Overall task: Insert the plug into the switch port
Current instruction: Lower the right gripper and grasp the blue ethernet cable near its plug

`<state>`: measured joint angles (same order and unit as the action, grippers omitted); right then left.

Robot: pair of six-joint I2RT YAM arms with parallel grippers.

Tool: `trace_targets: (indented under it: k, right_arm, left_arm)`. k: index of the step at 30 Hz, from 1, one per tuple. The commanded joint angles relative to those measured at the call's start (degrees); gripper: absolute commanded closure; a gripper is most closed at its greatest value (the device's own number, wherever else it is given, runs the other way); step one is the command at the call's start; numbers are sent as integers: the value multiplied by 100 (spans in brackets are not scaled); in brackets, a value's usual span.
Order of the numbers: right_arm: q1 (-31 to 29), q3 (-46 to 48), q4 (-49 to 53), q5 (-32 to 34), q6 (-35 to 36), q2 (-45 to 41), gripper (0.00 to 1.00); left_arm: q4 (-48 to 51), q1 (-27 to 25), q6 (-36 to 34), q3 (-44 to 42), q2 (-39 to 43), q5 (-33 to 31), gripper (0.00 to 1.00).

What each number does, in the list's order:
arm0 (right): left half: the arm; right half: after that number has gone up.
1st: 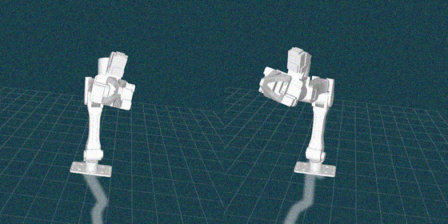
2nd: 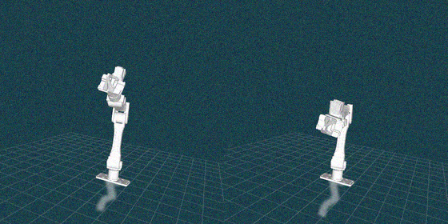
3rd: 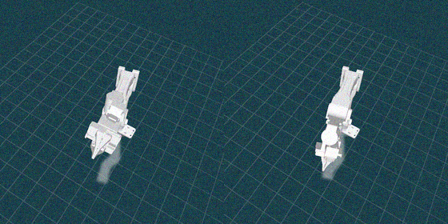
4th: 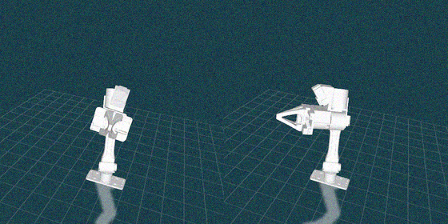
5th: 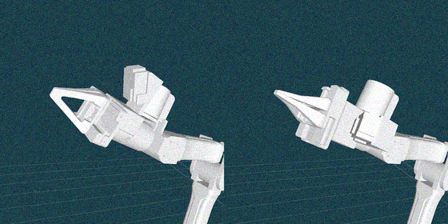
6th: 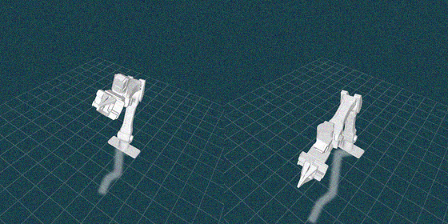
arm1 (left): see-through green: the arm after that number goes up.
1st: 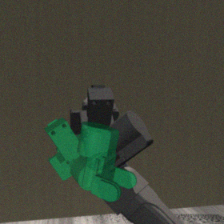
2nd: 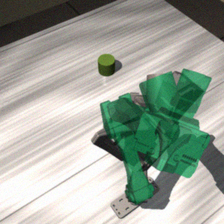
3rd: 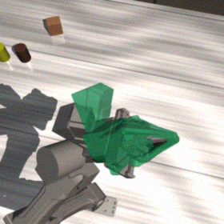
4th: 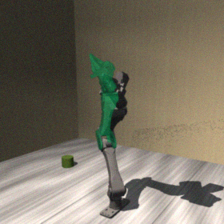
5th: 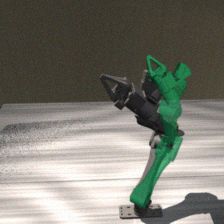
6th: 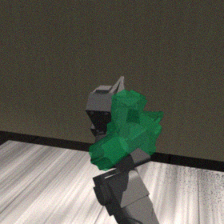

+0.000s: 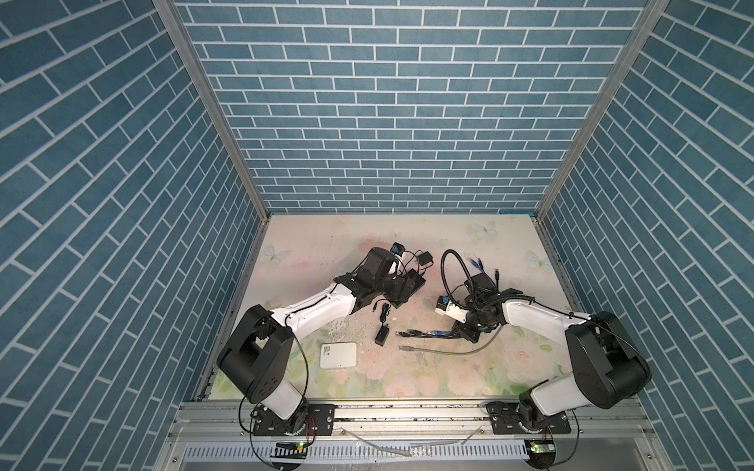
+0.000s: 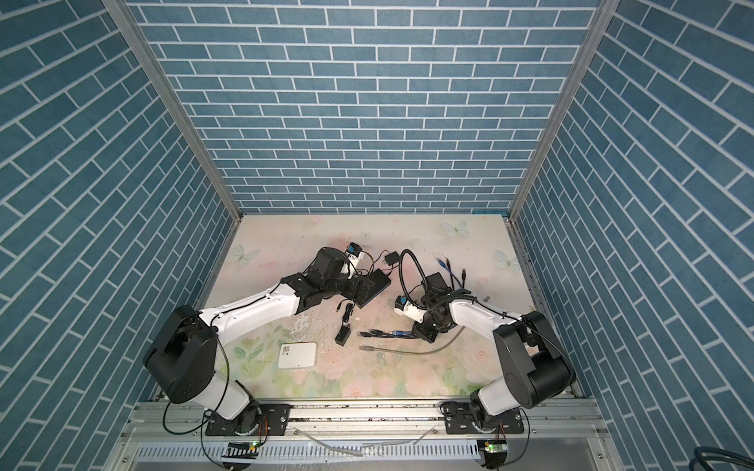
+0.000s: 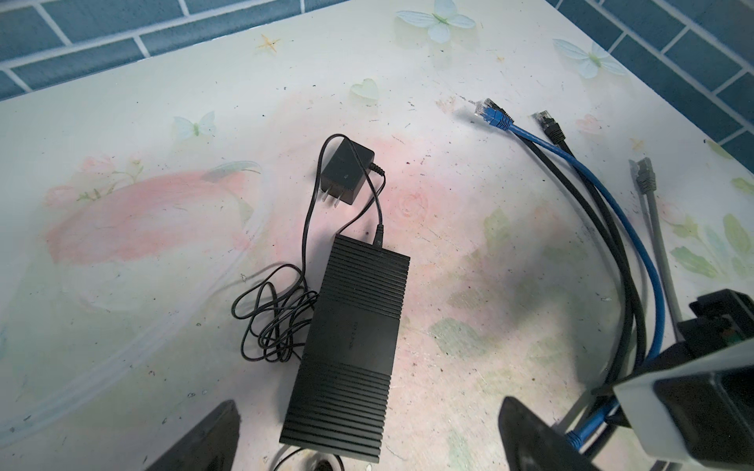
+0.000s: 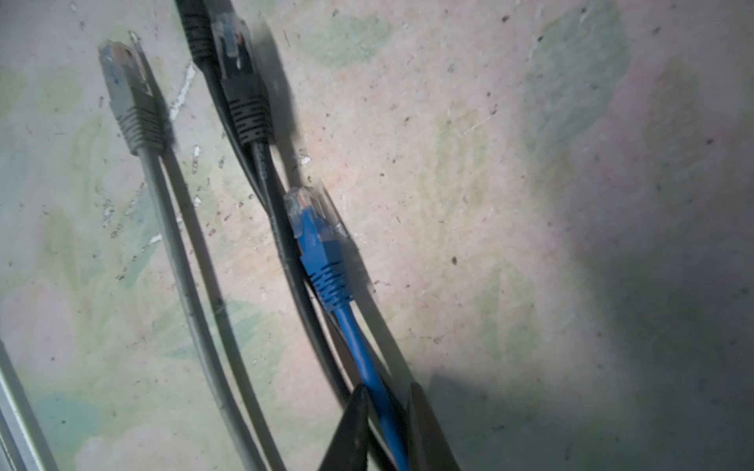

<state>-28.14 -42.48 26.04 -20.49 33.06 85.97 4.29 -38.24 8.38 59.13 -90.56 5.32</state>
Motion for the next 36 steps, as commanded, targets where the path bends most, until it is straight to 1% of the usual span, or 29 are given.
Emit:
trace_targets:
  k: [1, 6, 11, 16, 20, 27, 29, 31, 33, 36]
  right_arm:
    - [-26, -120, -56, 184, 131, 93, 83]
    - [-25, -54, -293, 217, 182, 7, 95]
    - [-25, 66, -530, 136, 346, -348, 100]
    - [-22, 268, -926, 176, 468, -790, 100]
    - [-15, 361, -1085, 101, 596, -1033, 100]
    - [-8, 387, -1219, -153, 640, -1121, 100]
    - [-8, 422, -1330, -209, 637, -1173, 100]
    - [-8, 434, -1430, -281, 625, -1214, 100]
    - [-11, 417, -1487, -370, 623, -1232, 100]
    - [2, 383, -1567, -494, 575, -1227, 100]
  left_arm:
    - [-78, 27, 33, -69, -49, 47, 0]
    - [-87, 20, 11, -69, -83, 78, 0]
    - [-158, 27, -226, -153, -43, 179, 1]
    - [-439, 27, -632, -372, 122, 221, 1]
    - [-785, 18, -1226, -633, 323, 377, 1]
    - [-1431, -8, -2077, -1198, 806, 403, 0]
    - [-1437, -34, -2339, -1233, 880, 363, 0]
    - [-1350, -84, -2573, -1210, 877, 181, 0]
    - [-1140, -135, -2779, -1093, 826, -49, 0]
    - [-889, -175, -2974, -949, 727, -126, 0]
